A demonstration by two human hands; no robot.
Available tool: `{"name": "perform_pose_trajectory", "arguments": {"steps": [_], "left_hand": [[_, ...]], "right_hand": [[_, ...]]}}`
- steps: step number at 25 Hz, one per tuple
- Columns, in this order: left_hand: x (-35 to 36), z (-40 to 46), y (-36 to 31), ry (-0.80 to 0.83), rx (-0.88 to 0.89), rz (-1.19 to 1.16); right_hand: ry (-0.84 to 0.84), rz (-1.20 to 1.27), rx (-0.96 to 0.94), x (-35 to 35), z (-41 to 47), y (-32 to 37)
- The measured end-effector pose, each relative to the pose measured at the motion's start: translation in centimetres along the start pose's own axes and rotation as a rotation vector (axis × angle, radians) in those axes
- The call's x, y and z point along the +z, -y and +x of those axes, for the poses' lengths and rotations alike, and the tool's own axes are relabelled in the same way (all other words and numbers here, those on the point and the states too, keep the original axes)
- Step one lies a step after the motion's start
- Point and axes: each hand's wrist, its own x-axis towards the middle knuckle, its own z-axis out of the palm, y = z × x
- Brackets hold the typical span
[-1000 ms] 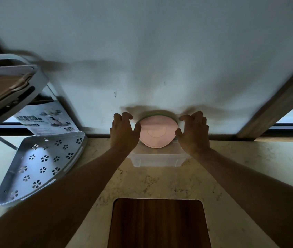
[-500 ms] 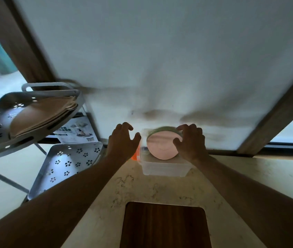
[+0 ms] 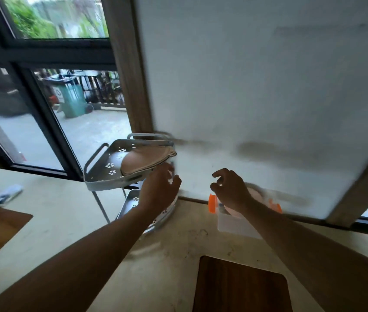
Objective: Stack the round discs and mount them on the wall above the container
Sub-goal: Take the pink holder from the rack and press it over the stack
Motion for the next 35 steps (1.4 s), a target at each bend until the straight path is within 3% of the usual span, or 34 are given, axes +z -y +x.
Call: {"name": "perform_pose_trajectory", "arguments": {"steps": [6, 9, 13, 18, 22, 28, 35], "left_hand": [[-7.1, -0.3, 3.1, -0.063, 0.076, 0.165], [-8.7, 0.3, 4.4, -0.055, 0.103, 0.238], [-8.6, 1.7, 5.4, 0.011, 0.088, 0.239], [-6.5, 3.4, 5.8, 0.075, 0.089, 0.229], [-5.5, 4.4, 6.1, 0.003, 0.091, 0.210], [-5.7, 4.0, 5.9, -0.038, 0.124, 0.193], [-7.8, 3.4, 1.7, -0.123, 0.148, 0.048]], "right_hand": [[0.045, 0.040, -0.024, 3.0, -0.4, 7.1], [0.091, 0.182, 0.079, 4.6, 0.5, 9.7], [0.056, 0.459, 0.267, 6.2, 2.5, 12.3], [0.028, 0.593, 0.352, 8.8, 4.5, 13.3], [-0.016, 0.599, 0.363, 9.6, 5.6, 13.5], [-0.121, 0.300, 0.108, 9.9, 5.5, 15.0], [-0.267, 0.504, -0.063, 5.9, 3.3, 17.4]]}}
